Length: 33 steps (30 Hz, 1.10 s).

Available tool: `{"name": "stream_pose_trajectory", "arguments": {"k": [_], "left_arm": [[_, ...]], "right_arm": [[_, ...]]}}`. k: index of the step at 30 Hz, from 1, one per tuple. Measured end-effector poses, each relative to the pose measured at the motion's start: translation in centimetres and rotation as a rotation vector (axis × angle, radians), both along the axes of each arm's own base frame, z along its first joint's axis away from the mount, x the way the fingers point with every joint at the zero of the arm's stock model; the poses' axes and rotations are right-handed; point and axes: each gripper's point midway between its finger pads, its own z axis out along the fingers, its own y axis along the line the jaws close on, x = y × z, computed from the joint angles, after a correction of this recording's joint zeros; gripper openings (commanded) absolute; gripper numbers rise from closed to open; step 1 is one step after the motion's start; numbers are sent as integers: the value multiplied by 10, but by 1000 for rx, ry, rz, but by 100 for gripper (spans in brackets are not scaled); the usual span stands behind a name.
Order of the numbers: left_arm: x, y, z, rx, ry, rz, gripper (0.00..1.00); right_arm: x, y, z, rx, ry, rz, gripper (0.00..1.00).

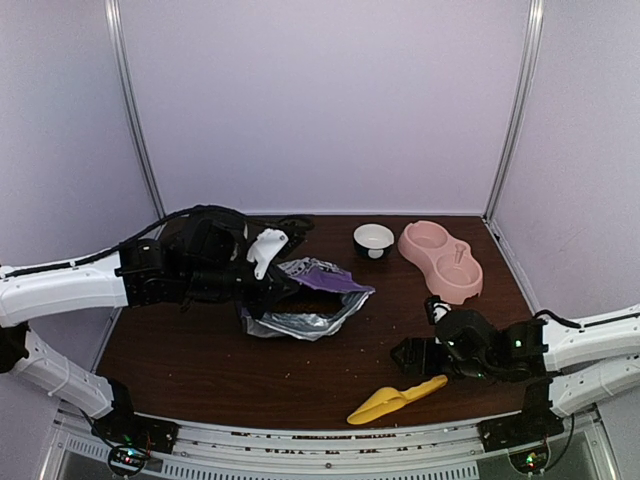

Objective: Serve the pet food
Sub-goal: Adjust the spatula at the center of the board.

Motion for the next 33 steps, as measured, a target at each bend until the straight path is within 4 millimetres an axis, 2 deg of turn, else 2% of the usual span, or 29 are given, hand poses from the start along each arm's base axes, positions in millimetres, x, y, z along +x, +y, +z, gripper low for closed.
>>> {"name": "stream_pose_trajectory", "arguments": {"k": [4, 7, 10, 23, 28, 33], "left_arm": [[0, 0, 0, -6, -5, -1, 0], [0, 1, 1, -9, -9, 4, 0], [1, 2, 1, -8, -14, 10, 0], [3, 3, 1, -4, -21, 21, 0], [3, 3, 2, -5, -21, 21, 0], [3, 3, 1, -4, -22, 21, 0]], "right_arm": [[-4, 12, -12, -25, 48, 49, 91], [-14, 17, -24, -32, 109, 88, 91], [-24, 22, -29, -14, 148, 121, 91], [-80, 50, -34, 19, 259, 325, 90], [-95, 53, -34, 16, 266, 382, 91], [-107, 51, -25, -8, 209, 460, 91]]}}
